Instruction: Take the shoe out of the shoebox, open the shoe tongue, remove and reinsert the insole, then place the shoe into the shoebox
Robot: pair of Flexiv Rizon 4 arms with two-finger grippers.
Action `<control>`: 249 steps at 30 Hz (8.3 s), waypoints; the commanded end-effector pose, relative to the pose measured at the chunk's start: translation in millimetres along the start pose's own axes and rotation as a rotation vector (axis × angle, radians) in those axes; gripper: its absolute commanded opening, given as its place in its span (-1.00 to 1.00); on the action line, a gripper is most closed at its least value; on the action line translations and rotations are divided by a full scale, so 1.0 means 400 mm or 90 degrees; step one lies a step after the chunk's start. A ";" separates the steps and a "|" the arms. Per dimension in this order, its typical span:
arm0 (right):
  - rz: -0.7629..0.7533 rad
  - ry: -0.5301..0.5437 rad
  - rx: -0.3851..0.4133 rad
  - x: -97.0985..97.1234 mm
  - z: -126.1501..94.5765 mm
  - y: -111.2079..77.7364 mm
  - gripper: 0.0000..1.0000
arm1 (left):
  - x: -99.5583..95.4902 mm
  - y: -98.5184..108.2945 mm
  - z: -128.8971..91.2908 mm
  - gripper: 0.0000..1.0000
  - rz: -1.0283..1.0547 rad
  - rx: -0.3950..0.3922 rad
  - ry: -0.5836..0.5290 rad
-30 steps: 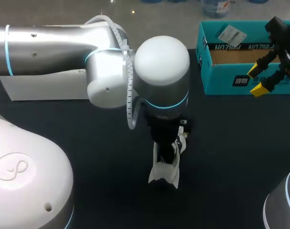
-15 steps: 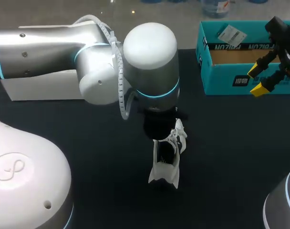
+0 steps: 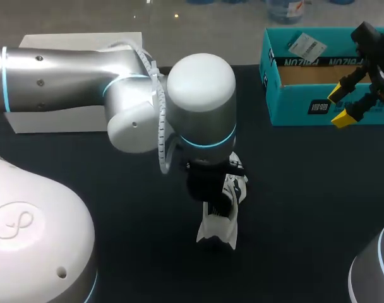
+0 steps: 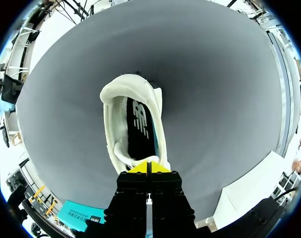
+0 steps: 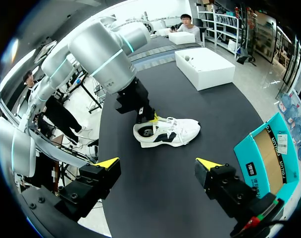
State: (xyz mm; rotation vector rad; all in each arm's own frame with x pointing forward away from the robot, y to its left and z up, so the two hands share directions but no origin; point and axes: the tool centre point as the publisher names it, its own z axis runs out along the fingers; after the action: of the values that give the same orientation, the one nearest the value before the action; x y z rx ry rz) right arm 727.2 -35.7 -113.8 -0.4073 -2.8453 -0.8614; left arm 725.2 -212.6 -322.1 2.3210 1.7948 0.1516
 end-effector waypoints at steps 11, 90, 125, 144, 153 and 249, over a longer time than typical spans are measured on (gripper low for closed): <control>0.000 0.001 0.002 -0.004 0.002 0.001 1.00 | -0.016 0.049 -0.017 -1.00 -0.019 -0.028 -0.022; 0.000 0.001 0.002 -0.004 0.002 0.001 1.00 | 0.105 -0.086 -0.053 1.00 -0.403 0.104 0.008; 0.000 0.001 0.002 -0.004 0.002 0.001 1.00 | 0.111 -0.265 -0.110 1.00 -0.901 0.199 0.096; 0.000 0.001 0.002 -0.004 0.002 0.001 1.00 | -0.047 -0.281 -0.079 1.00 -0.952 0.145 0.150; 0.000 0.001 0.002 -0.004 0.002 0.001 1.00 | -0.057 -0.278 -0.046 1.00 -0.967 0.136 0.171; 0.000 0.001 0.002 -0.004 0.002 0.001 1.00 | 0.090 -0.066 -0.316 -1.00 -0.976 0.077 0.136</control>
State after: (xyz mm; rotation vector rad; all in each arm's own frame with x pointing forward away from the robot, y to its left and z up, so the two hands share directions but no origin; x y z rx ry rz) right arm 727.2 -35.7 -113.8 -0.4074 -2.8453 -0.8613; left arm 688.0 -162.1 -212.3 0.4374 3.1132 0.0212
